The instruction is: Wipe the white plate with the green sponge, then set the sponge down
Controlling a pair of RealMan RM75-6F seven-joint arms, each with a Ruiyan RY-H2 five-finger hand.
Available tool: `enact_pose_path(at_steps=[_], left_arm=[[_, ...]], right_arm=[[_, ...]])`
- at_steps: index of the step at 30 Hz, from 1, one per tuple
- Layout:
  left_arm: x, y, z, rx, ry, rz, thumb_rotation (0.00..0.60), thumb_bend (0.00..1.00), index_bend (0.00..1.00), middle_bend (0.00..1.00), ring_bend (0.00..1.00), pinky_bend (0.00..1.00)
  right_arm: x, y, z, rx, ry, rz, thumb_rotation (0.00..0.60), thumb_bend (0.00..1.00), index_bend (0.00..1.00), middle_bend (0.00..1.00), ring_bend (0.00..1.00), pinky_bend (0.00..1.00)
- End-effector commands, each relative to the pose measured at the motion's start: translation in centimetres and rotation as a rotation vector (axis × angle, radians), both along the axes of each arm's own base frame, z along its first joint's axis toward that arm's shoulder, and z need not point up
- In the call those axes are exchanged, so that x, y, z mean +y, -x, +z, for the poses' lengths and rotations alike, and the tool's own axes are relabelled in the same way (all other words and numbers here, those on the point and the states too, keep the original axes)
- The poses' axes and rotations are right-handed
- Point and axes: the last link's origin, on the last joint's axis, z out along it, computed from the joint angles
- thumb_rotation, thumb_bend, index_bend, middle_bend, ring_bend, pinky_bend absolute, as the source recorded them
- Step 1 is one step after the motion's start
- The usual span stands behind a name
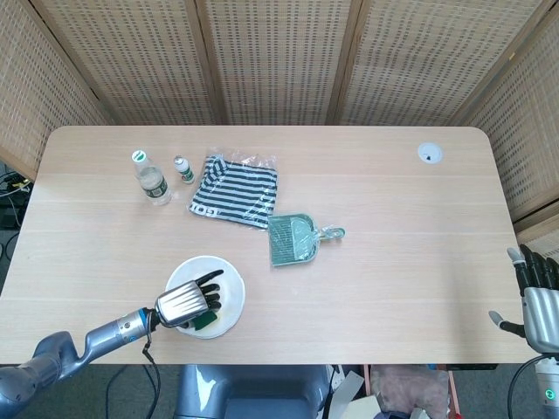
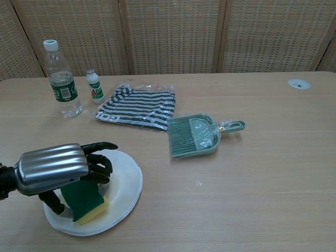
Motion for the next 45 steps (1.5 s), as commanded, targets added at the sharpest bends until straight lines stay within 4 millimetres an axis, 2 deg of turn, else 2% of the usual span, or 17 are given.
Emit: enact_pose_path(at_steps=[1,8,23,29,33,39,41,45], left_arm=[[0.4,-0.6,0.7,-0.06,-0.024,0.004,0.6,0.37,0.61,0.47,0.26,0.0],[0.8,-0.8,1.1,-0.111,-0.051,0.025,0.6,0.37,0.62,0.47,0.26,0.0],[0.5,0.2,-1.6,-0.069,-0.025,0.101,0.6,0.38,0.62,0.47,0.26,0.0],[0.5,0.6,-2.0,-0.042,-0.023,0.099,0.6,0.38,0.62,0.47,0.26,0.0],[0.8,0.4,-1.6,-0.066,-0.03,0.1,0.6,0.38,0.62,0.47,0.26,0.0],[1.6,-0.4,0.3,-0.11,-0.063,0.043,0.6,0.38,0.62,0.47,0.26,0.0],[2.1,-0.5,1.4,-0.076,-0.084,-0.026,0.6,0.39,0.62,0.47,0.26,0.0],[2.1,0.2,1.7,0.016,-0.077,-0.072,0.6,0.39,0.62,0.47,0.26,0.0]], right_arm=[[0.0,0.0,0.0,0.0,0.0,0.0,0.6,0.0,0.0,0.0,0.0,0.0],[0.0,-0.1,0.0,0.0,-0.002,0.003,0.6,0.0,0.0,0.0,0.0,0.0],[0.0,0.0,-0.1,0.002,-0.003,-0.001,0.6,0.0,0.0,0.0,0.0,0.0],[0.0,0.0,0.0,-0.001,-0.001,-0.001,0.6,0.0,0.0,0.0,0.0,0.0],[0.0,0.0,0.0,-0.002,0.0,0.001,0.6,0.0,0.0,0.0,0.0,0.0],[0.1,-0.1,0.1,-0.005,0.004,0.004,0.6,0.0,0.0,0.0,0.0,0.0],[0.1,-0.1,0.2,-0.007,0.006,0.007,0.6,0.0,0.0,0.0,0.0,0.0],[0.2,-0.2,0.2,-0.008,0.007,0.009,0.6,0.0,0.0,0.0,0.0,0.0]])
